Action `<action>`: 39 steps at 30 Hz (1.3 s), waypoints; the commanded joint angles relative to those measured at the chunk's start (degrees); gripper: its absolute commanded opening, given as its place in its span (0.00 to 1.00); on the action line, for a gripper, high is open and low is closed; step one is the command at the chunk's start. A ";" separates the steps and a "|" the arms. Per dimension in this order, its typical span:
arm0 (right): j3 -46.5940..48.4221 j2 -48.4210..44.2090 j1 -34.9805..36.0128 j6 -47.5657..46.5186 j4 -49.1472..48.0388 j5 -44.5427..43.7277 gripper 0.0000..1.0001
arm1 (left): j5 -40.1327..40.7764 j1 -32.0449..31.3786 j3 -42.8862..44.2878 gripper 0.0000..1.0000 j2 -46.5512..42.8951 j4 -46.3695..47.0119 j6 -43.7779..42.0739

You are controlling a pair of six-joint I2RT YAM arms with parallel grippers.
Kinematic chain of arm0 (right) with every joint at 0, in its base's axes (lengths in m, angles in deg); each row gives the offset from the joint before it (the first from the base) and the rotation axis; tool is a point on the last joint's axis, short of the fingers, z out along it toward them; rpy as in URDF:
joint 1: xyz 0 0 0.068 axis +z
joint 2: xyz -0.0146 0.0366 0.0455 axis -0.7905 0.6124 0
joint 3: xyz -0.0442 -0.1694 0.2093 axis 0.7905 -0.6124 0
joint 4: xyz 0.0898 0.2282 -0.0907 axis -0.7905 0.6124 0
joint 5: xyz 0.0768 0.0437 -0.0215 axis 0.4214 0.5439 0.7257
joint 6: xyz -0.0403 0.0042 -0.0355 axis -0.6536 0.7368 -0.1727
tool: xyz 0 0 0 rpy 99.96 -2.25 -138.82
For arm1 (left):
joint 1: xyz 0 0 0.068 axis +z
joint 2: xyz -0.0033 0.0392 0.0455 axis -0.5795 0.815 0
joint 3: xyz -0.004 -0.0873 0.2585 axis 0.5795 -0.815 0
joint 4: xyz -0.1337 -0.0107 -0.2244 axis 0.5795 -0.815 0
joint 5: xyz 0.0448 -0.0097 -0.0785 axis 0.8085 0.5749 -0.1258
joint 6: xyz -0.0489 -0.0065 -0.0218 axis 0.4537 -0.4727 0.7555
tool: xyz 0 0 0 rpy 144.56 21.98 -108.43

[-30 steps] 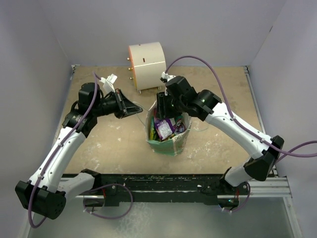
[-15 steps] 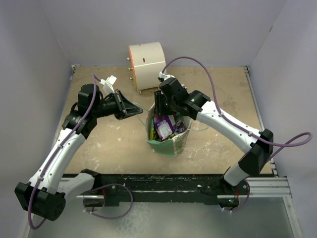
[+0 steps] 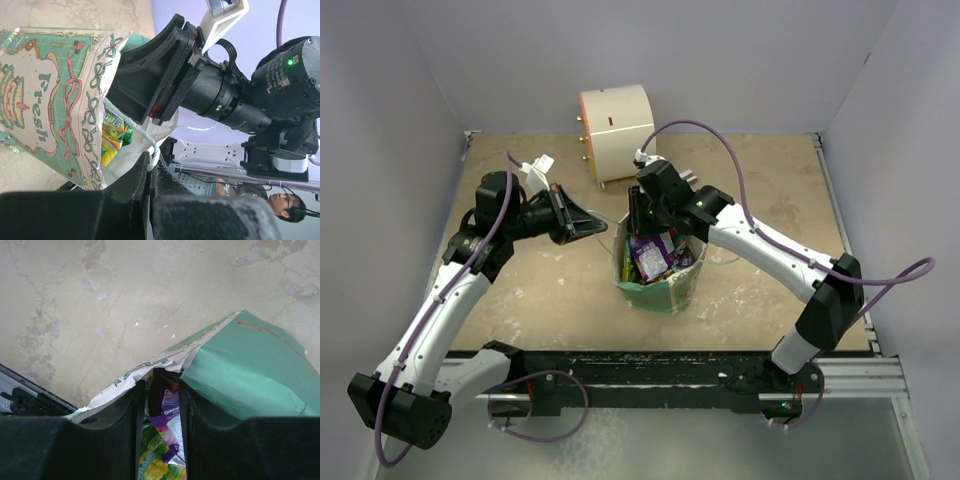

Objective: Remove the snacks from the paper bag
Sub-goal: Take out the snack from the paper bag.

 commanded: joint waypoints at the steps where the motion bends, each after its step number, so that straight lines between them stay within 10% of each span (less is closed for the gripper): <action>1: -0.22 -0.40 -0.22 -1.19 -2.86 1.47 0.33 | 1.40 0.14 2.05 0.00 -2.43 0.35 0.19; 10: 2.93 -0.28 0.10 -6.98 -5.67 6.93 0.00 | 8.51 0.17 5.31 0.00 -4.60 -6.95 -2.00; 25: 11.13 -1.88 1.34 -4.38 -7.62 22.99 0.00 | 19.57 0.09 7.14 0.00 -11.58 -15.98 -1.83; 39: 22.92 -13.68 1.34 -7.01 -1.31 15.70 0.00 | 17.29 0.16 7.27 0.00 -11.30 -14.41 -3.00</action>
